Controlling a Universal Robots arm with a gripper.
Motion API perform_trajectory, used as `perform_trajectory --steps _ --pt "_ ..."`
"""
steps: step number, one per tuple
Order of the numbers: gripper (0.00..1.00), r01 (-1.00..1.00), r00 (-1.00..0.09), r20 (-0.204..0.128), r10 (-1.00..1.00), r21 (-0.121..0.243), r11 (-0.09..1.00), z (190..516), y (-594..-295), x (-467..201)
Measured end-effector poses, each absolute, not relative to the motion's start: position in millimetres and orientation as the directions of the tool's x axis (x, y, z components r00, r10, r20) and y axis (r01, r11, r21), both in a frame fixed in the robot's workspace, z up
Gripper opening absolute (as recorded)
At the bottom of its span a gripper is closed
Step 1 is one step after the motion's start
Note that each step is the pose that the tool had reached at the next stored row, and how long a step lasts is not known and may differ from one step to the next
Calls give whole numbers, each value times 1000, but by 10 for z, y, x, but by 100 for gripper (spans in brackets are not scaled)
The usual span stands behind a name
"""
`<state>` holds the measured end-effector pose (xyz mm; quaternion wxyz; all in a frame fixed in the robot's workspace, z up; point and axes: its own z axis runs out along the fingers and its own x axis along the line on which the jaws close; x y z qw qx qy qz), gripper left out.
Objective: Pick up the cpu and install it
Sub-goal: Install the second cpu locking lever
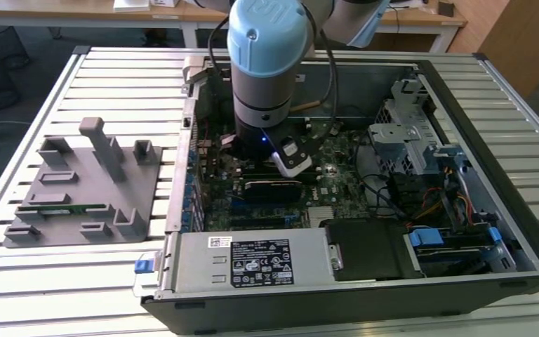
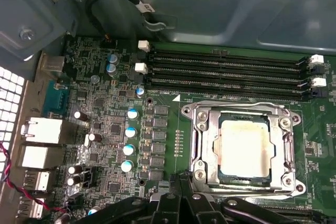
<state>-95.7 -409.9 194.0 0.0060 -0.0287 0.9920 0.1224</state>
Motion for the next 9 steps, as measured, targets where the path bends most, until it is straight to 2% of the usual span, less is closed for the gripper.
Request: perform_trajectory --steps 9 --pt "11 -58 -998 -19 -56 242 969 2068 -4100 -958"
